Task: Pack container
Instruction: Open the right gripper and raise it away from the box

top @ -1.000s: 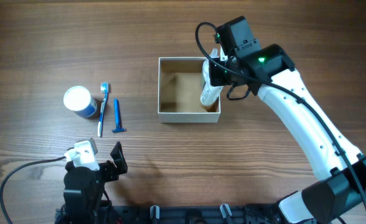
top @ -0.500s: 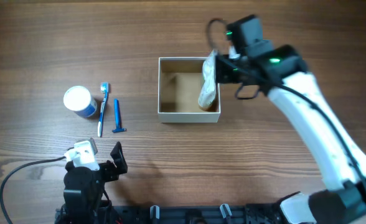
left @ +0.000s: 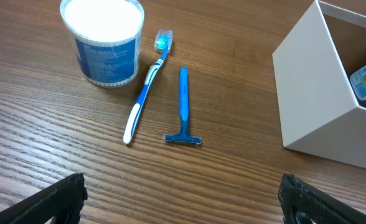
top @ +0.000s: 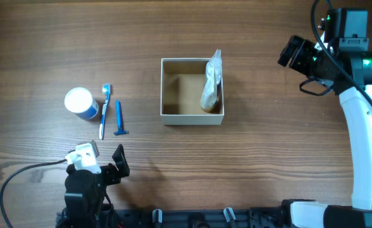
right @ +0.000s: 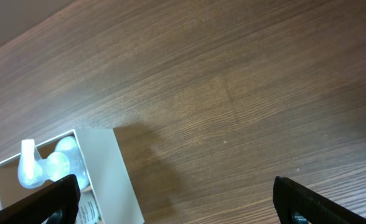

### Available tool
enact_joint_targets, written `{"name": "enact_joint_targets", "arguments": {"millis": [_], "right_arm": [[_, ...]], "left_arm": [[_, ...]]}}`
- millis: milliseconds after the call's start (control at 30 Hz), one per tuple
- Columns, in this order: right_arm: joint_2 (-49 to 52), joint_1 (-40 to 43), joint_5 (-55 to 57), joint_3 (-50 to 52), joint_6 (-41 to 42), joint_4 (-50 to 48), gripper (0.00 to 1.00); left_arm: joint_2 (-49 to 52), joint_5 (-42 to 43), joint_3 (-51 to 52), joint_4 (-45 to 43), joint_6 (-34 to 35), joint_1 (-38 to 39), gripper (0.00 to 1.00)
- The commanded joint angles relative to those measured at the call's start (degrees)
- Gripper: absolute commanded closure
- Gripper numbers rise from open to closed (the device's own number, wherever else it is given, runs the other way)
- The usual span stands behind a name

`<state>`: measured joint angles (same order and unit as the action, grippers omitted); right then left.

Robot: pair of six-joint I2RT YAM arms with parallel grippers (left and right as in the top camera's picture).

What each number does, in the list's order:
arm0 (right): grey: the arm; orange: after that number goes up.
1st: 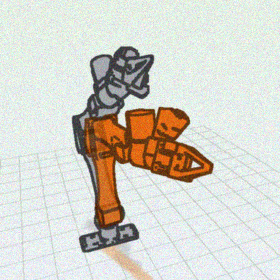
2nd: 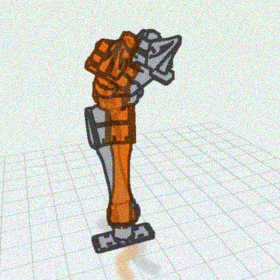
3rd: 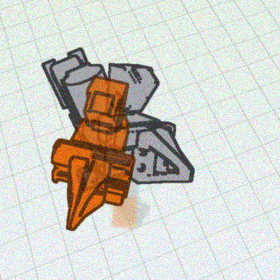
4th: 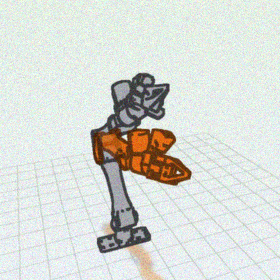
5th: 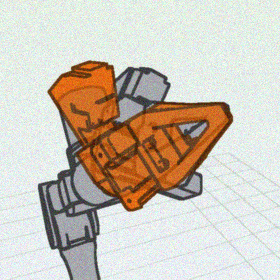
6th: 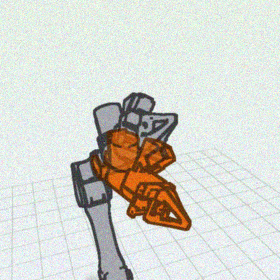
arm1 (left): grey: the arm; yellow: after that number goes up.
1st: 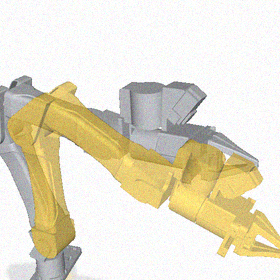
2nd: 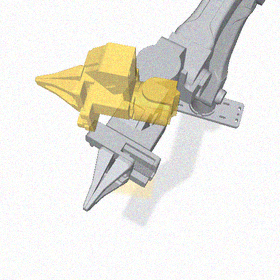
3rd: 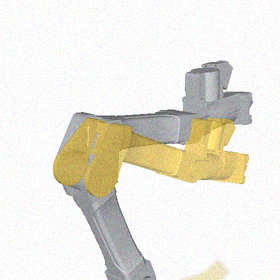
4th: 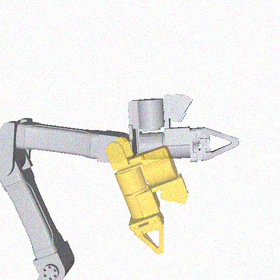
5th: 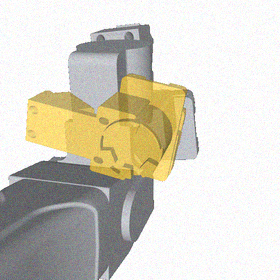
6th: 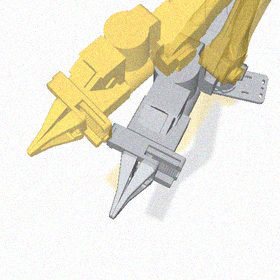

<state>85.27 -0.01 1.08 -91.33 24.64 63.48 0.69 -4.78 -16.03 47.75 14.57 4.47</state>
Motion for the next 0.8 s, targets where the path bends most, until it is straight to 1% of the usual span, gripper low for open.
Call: {"name": "enact_joint_targets", "arguments": {"millis": [0, 500, 533, 600, 633, 700, 767], "right_arm": [[0.7, 0.0, -1.2, -0.8, 1.6, -0.2, 0.0], [0.7, 0.0, -1.2, -0.8, 1.7, -0.5, 0.0], [0.7, 0.0, -1.2, -0.8, 1.7, -0.5, 0.0], [0.7, 0.0, -1.2, -0.8, 1.7, -0.5, 0.0], [0.7, 0.0, -1.2, -0.8, 1.7, -0.5, 0.0], [0.7, 0.0, -1.2, -0.8, 1.7, -0.5, 0.0], [0.7, 0.0, -1.2, -0.8, 1.7, -0.5, 0.0]], "left_arm": [[-0.5, 0.2, 0.1, -0.2, 0.7, -0.3, 0.0], [-0.5, 0.2, 0.1, -0.2, 0.7, -0.3, 0.0], [-0.5, 0.2, 0.1, -1.0, 0.7, -0.3, 0.0], [-0.5, 0.8, 0.1, -6.8, 1.9, -0.3, 0.0], [-0.5, 3.4, 0.1, -10.7, 4.7, -0.2, 0.0], [-0.5, 8.8, 0.1, -14.7, 9.0, -0.2, 0.0], [-0.5, 10.4, 0.1, -17.8, 9.8, -0.2, 0.0]]}}
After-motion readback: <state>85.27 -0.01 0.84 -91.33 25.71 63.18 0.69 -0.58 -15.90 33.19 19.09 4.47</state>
